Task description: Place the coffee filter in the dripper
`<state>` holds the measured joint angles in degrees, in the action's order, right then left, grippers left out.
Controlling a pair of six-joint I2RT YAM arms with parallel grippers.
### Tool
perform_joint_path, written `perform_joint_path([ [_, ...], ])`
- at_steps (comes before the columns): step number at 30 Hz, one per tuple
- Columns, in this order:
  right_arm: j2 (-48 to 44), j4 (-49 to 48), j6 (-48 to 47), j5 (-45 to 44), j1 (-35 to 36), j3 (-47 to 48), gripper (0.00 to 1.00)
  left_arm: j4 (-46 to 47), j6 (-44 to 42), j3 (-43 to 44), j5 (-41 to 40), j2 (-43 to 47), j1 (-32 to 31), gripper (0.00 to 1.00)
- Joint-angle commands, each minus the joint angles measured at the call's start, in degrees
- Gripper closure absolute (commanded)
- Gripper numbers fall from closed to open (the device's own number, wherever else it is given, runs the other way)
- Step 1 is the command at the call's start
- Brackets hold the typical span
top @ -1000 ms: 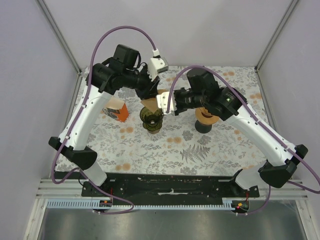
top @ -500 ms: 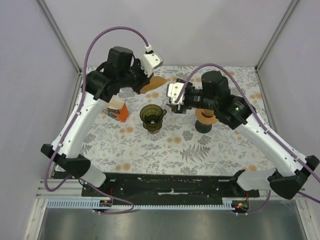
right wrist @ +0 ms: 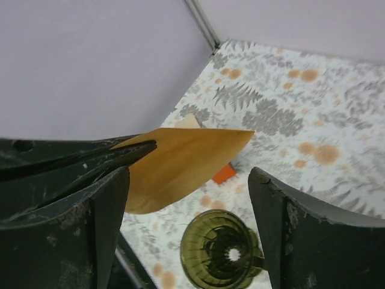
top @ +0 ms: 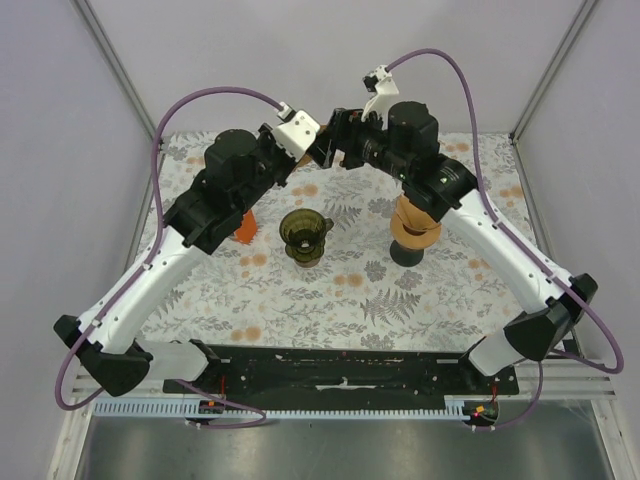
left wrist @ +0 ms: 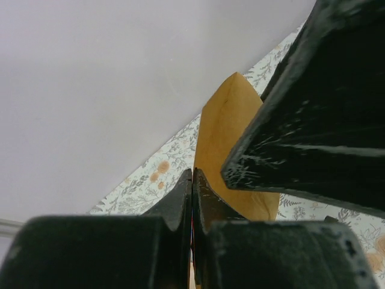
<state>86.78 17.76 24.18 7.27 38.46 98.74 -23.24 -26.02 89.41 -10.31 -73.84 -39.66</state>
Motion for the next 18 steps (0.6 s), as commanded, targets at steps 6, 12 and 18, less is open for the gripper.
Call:
perform_joint_path([
  [6,4.9,-5.5,20.9,1.2,0.0,1.2,0.30,13.0,-2.2,-2.8,-4.5,2.2,-1.0,0.98],
  [12,6.5,-6.4,22.5,1.4,-0.4,1.2,0.65,18.3,-4.8,-3.8,-5.3,2.5,-1.1,0.98],
  [18,4.7,-4.6,21.6,-1.6,-4.3,-3.3,1.00,23.0,-8.6,-4.2,-8.4,2.7,-1.1,0.98],
])
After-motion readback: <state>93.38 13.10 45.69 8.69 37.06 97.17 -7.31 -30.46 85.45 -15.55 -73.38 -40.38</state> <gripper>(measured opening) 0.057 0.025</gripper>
